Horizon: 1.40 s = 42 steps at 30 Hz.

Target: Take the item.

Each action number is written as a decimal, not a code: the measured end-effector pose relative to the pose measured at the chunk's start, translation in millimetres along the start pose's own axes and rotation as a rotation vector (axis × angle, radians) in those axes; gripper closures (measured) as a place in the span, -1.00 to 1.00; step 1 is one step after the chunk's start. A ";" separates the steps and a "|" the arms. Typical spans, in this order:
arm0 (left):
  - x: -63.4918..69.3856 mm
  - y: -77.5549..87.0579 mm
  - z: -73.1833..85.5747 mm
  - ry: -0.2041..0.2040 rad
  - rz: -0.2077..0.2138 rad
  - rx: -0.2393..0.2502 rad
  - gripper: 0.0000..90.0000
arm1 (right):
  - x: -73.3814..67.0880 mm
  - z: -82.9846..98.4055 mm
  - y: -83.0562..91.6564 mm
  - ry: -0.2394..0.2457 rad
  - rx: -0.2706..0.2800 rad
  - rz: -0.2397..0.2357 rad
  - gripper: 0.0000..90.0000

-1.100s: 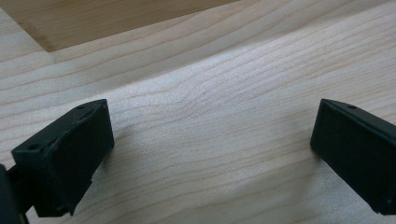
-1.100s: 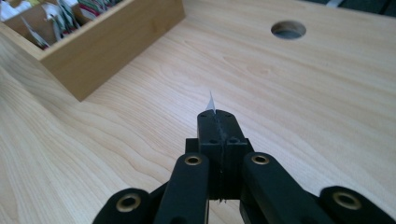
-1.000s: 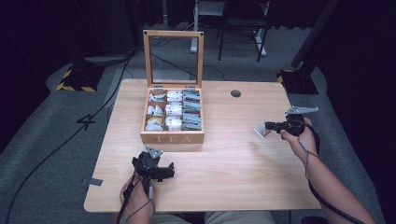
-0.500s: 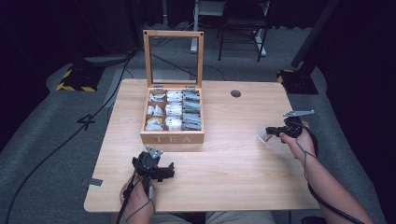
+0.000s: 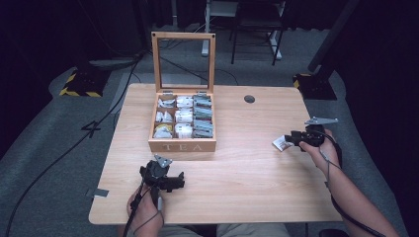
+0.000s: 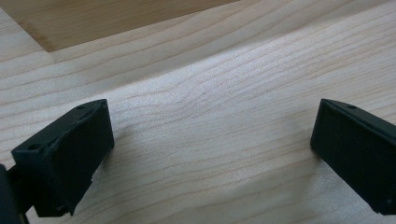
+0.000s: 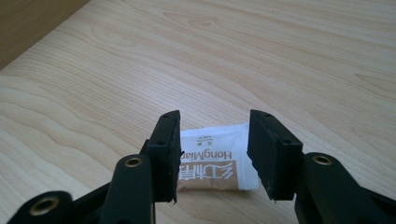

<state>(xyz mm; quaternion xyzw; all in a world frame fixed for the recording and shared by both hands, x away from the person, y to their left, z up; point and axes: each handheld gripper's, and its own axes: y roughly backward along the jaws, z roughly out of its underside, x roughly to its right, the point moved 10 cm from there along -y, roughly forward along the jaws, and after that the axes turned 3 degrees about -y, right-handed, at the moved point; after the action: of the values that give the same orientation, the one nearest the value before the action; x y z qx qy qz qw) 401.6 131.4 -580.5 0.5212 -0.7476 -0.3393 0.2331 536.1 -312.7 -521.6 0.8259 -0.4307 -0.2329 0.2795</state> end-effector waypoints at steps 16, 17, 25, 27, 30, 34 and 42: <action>0.0 0.0 0.0 0.000 0.000 0.001 -1.00 | -73.6 -1.1 47.0 0.076 0.099 -0.165 0.22; 0.0 0.0 0.0 0.000 0.000 0.000 -1.00 | -79.7 0.6 49.5 0.082 0.102 -0.180 0.22; -0.1 0.0 0.0 0.000 -0.001 0.000 -1.00 | -120.3 19.0 61.7 0.099 0.133 -0.260 0.22; 0.0 0.0 0.0 0.000 -0.001 0.000 -1.00 | -127.7 26.0 62.6 0.106 0.130 -0.271 0.22; 0.0 0.0 0.0 0.000 -0.001 0.000 -1.00 | -134.3 35.1 63.3 0.121 0.125 -0.271 0.21; 0.0 0.0 0.0 0.000 -0.001 0.000 -1.00 | -140.4 50.7 59.5 0.121 0.113 -0.272 0.17; -0.1 0.0 0.0 0.000 -0.001 -0.001 -1.00 | -145.7 77.7 34.5 0.091 0.061 -0.298 0.11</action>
<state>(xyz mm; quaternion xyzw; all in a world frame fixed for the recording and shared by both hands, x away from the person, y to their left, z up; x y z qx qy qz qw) 401.6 131.4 -580.4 0.5213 -0.7473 -0.3396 0.2331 391.6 -226.7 -534.9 0.8984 -0.2970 -0.2209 0.2361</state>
